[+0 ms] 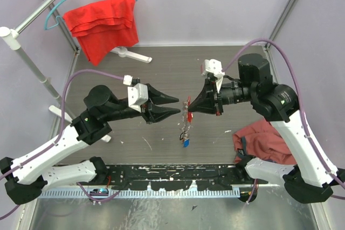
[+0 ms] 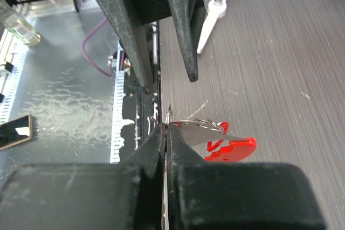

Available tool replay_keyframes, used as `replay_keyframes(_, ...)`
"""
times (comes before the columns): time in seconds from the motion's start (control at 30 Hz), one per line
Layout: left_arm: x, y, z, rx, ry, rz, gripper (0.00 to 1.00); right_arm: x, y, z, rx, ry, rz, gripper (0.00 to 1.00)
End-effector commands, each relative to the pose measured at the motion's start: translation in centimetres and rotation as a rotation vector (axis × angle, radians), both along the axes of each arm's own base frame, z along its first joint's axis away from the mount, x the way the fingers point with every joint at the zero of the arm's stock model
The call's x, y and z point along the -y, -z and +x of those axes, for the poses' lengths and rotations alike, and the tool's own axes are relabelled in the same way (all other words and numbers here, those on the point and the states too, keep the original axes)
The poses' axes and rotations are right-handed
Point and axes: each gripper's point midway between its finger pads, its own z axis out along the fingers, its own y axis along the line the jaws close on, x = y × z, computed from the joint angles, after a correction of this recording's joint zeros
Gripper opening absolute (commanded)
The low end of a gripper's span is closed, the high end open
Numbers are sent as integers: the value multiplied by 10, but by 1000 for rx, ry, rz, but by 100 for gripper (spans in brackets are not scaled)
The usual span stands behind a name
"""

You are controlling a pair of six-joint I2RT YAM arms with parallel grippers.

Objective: Put the keys on the keyring

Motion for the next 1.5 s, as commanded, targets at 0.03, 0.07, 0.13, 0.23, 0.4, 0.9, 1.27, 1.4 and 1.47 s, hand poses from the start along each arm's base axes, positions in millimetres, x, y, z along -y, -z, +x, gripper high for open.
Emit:
replay_keyframes(0.03, -9, 15, 3, -18, -47, 74, 42, -3, 11, 0, 37, 61, -151, 1)
replay_keyframes(0.07, -11, 19, 4, -25, -53, 86, 42, -9, 17, 0, 39, 77, -185, 1)
replay_keyframes(0.13, -16, 26, 3, -36, -67, 109, 42, -18, 28, -4, 34, 83, -252, 1)
replay_keyframes(0.23, -27, 39, -1, -58, -83, 148, 41, -24, 40, 3, 22, 113, -337, 1)
replay_keyframes(0.4, -51, 56, -5, -76, -145, 171, 41, -29, 59, 13, 20, 153, -476, 1)
replay_keyframes(0.9, -38, 80, -8, -59, -74, 245, 37, -45, 59, 2, 19, 106, -497, 1)
replay_keyframes(1.27, -21, 77, -7, -27, -14, 259, 33, -51, 52, -8, 13, 61, -440, 1)
replay_keyframes(1.4, -19, 74, -8, -23, -3, 251, 31, -54, 51, -8, 12, 56, -430, 1)
replay_keyframes(1.47, -19, 73, -8, -21, -1, 251, 29, -54, 50, -9, 13, 56, -424, 1)
